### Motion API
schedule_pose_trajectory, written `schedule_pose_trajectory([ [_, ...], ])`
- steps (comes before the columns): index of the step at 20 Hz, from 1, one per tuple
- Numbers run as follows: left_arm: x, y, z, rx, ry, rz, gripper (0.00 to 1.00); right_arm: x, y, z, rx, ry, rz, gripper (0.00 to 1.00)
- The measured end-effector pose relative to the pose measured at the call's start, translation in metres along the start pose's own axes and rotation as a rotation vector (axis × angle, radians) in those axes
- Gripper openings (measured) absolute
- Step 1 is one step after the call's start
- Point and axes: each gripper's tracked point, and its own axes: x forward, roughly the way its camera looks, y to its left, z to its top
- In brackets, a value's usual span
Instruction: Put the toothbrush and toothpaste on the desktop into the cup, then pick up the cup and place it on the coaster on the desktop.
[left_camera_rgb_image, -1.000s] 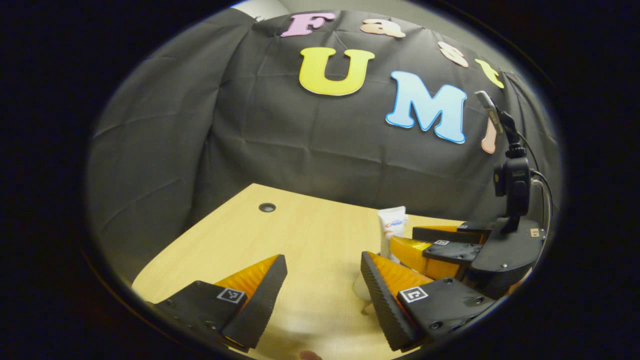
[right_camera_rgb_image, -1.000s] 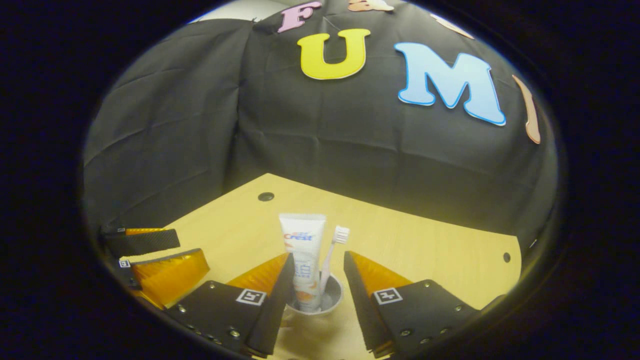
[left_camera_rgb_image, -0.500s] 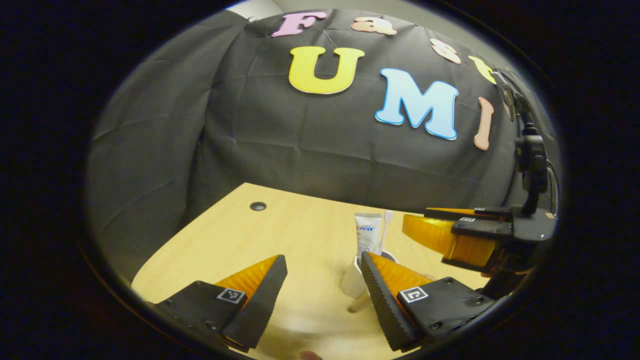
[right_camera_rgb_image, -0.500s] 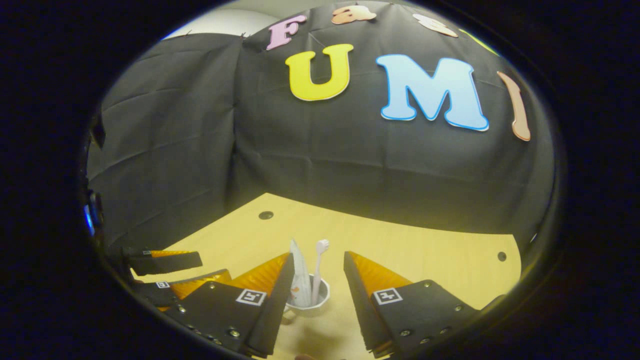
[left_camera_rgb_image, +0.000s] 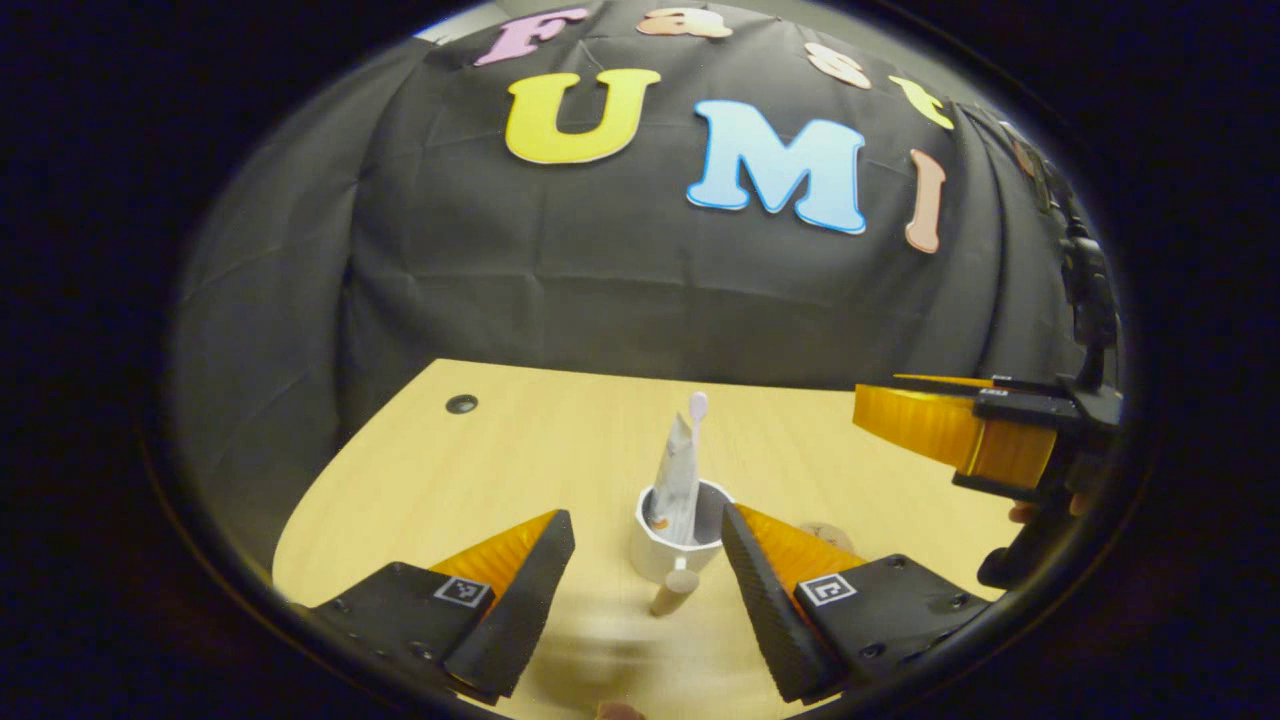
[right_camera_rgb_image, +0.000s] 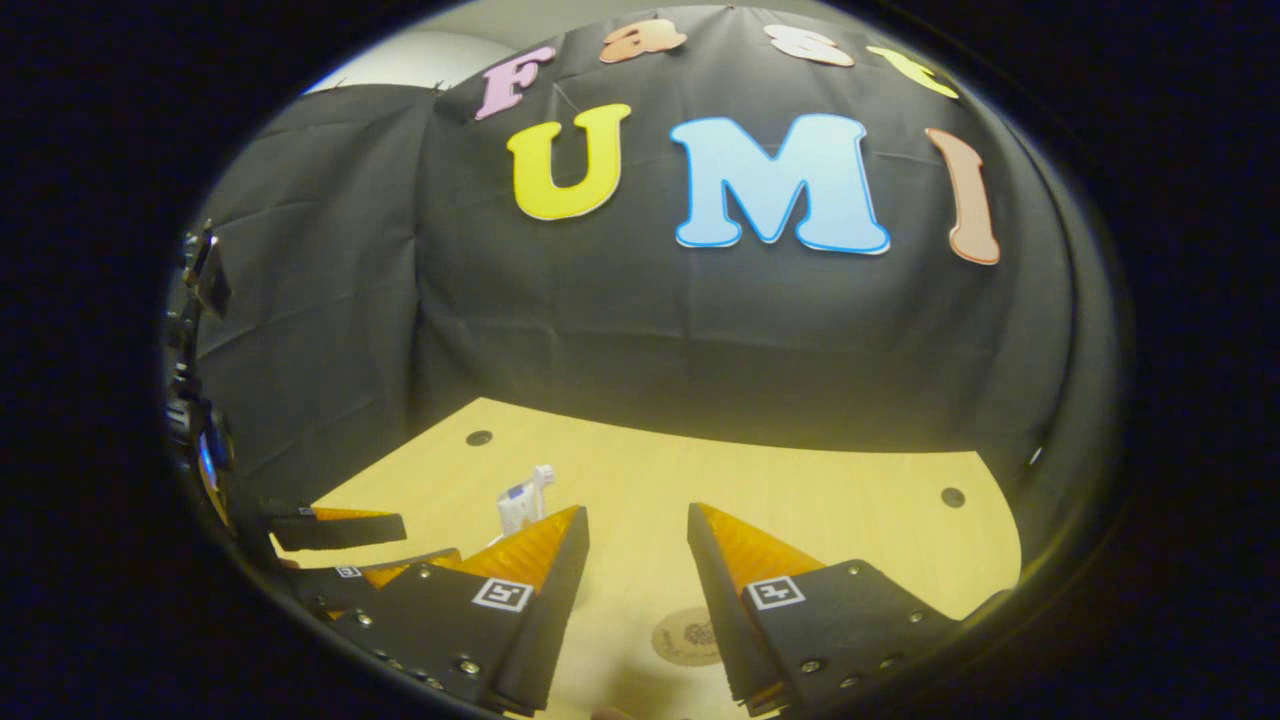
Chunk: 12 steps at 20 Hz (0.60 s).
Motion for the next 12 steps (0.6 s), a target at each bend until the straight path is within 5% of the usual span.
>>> schedule_pose_trajectory([
  [5, 0.022, -0.019, -0.015, 0.046, 0.107, -0.034, 0.99, -0.012, -0.03, -0.013, 0.037, 0.038, -0.043, 0.63],
  [6, 0.027, -0.02, -0.019, 0.054, 0.138, -0.038, 0.92, -0.015, -0.035, -0.015, 0.047, 0.045, -0.051, 0.63],
  [12, 0.051, -0.023, -0.045, 0.081, 0.3, -0.058, 0.92, -0.023, -0.055, -0.032, 0.12, 0.097, -0.081, 0.63],
])
